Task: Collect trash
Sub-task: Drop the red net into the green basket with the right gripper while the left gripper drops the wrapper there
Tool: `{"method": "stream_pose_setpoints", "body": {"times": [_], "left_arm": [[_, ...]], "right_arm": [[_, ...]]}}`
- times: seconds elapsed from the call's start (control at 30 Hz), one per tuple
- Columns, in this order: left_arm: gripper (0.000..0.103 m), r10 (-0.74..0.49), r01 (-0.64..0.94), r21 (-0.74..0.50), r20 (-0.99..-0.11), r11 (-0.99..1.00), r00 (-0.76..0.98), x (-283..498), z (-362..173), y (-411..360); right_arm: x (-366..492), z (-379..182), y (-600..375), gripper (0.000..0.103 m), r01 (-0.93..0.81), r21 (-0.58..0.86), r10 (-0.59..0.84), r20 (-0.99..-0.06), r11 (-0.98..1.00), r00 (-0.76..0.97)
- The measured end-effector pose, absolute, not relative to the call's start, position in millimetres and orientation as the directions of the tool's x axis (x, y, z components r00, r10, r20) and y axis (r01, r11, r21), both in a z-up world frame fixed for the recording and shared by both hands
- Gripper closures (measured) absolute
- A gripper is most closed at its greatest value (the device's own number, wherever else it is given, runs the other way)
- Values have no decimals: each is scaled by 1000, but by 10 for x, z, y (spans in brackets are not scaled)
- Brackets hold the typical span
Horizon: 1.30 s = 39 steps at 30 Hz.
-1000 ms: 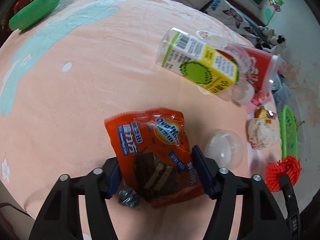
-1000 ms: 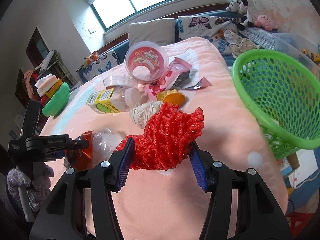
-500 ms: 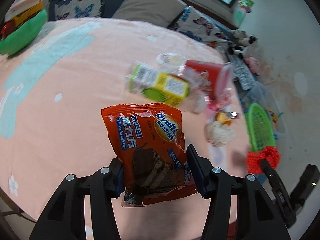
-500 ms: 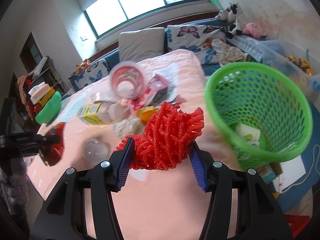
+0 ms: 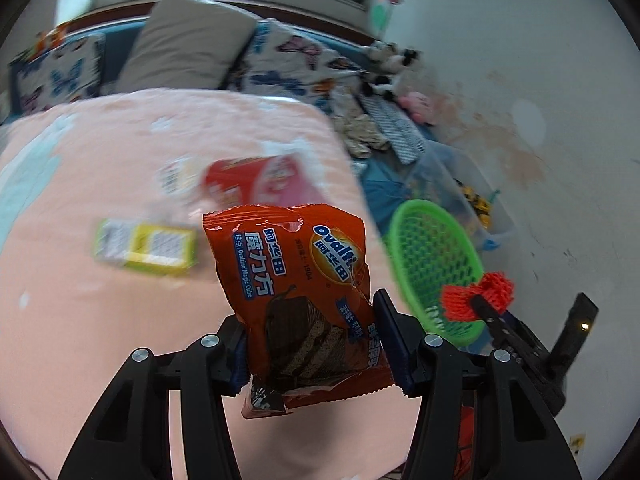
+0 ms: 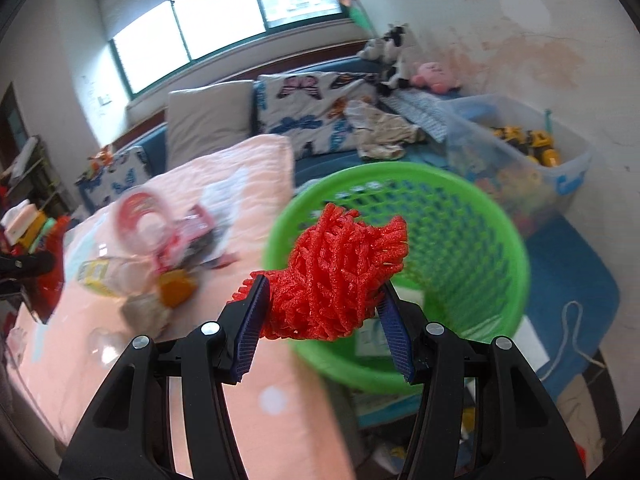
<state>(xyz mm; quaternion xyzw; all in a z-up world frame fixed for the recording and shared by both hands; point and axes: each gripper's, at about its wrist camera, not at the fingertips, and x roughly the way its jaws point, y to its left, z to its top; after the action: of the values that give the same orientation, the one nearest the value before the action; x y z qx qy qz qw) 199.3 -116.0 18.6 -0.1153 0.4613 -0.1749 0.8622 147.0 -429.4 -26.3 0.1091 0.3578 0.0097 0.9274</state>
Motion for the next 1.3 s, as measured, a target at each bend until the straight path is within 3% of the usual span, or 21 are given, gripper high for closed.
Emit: {"method": "stream_pose_setpoints", "body": {"times": [0.3,0.7,1.07,1.23,1.3], "left_arm": [[51,-494,344,-365,-740,865,457,2320,183,-1925],[51,-544,431,-373,-741,822,395,2600,6,-2525],[51,-549,483,-357,-761,800,346,2720,-232,-3033],[44,-548,484,-363,-771,796,324,2768,-330,-3159],[35,-548,486,-361,-771,796,324,2768,-347,-3184]], "right_arm": [[1635,-421,-4608,44,149,93,-42,-698,984,714],[1637,-598,-4847,25,202,114,-60,-719,973,693],[1407,-548,-4900,24,221,149,-53,-707,964,705],[1330,-525,-4882,24,217,161,-44,-699,963,714],[1312,-510,-4863,24,213,162,-41,-697,964,716]]}}
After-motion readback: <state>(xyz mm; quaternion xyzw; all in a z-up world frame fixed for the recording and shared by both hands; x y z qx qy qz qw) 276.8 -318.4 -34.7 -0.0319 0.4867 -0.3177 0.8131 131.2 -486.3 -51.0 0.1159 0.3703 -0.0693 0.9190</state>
